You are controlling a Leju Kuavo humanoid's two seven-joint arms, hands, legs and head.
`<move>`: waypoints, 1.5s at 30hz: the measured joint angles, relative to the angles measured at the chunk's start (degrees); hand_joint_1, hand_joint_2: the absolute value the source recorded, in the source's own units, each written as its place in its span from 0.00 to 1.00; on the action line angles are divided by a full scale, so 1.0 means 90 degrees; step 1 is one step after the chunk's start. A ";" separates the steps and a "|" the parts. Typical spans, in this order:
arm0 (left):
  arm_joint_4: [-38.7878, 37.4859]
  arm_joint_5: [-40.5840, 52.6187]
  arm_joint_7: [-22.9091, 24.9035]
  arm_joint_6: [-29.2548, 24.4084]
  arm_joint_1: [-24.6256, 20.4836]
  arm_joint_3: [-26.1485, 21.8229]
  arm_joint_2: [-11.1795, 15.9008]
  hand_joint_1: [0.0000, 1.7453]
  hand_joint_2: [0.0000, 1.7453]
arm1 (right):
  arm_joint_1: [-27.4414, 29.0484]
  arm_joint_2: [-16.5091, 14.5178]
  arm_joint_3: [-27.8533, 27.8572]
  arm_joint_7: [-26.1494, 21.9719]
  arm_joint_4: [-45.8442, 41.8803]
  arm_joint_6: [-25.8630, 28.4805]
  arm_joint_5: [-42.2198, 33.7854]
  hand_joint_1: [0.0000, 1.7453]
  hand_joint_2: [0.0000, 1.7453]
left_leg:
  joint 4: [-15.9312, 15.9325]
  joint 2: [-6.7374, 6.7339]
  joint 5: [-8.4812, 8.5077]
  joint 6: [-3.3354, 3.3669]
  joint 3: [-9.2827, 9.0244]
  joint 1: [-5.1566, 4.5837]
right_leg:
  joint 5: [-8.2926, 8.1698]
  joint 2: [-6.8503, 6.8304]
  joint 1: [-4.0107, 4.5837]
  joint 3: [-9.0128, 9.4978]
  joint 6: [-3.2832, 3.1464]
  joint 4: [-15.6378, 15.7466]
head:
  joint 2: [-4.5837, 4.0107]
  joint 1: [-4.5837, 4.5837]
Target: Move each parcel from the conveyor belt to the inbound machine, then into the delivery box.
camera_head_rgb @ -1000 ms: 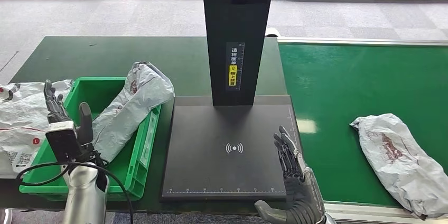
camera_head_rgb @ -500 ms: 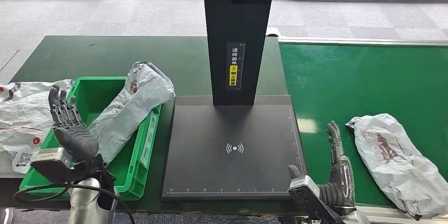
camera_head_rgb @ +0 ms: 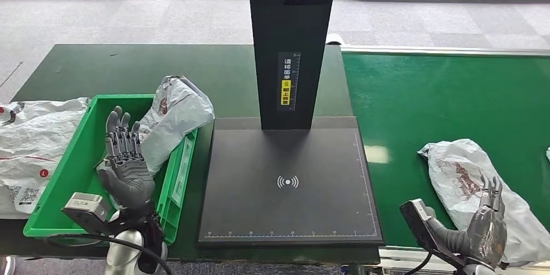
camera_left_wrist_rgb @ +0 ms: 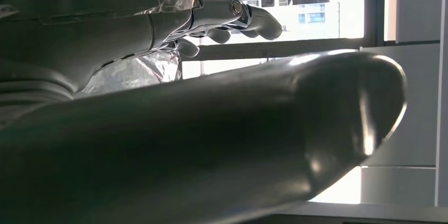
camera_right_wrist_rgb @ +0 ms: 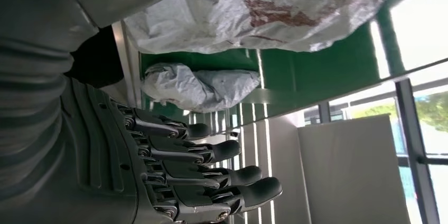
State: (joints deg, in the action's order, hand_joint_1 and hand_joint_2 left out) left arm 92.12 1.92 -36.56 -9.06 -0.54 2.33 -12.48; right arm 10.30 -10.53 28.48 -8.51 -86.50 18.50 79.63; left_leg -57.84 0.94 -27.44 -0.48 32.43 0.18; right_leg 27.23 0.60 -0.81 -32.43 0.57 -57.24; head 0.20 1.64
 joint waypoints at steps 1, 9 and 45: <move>-0.0024 -0.0033 -0.0013 0.0027 -0.0004 0.0001 -0.0014 0.00 0.00 | -0.0078 0.0077 0.0123 0.0091 0.0231 -0.0033 0.0078 0.00 1.00 | 0.0000 0.0001 0.0000 0.0000 0.0000 0.0000 | 0.0000 0.0000 0.0000 0.0001 0.0000 0.0000 | 0.0000 -0.0001; -0.0111 -0.0216 -0.0152 0.0441 0.0089 0.0001 -0.0049 0.00 0.00 | -0.0763 0.0804 0.0930 0.0528 0.2298 0.0055 0.0589 0.00 1.00 | -0.0001 0.0001 -0.0001 0.0002 0.0004 -0.0003 | -0.0001 0.0000 -0.0005 0.0003 0.0002 0.0001 | 0.0000 -0.0002; -0.0218 0.0113 0.0038 0.0497 0.0314 -0.0115 -0.0178 0.00 0.00 | -0.2069 0.1741 0.1020 0.0321 0.5347 0.0373 -0.0106 1.00 1.00 | -0.0003 0.0007 0.0004 0.0008 0.0004 -0.0003 | -0.0008 -0.0007 -0.0004 0.0010 0.0012 0.0000 | 0.0000 -0.0002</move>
State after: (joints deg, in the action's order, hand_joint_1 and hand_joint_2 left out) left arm 90.16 2.95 -36.22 -4.58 2.28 1.29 -14.08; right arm -8.32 5.14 37.66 -5.62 -38.38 21.86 78.68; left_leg -57.87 1.00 -27.40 -0.41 32.47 0.16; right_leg 27.15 0.53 -0.84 -32.34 0.68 -57.24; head 0.20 1.62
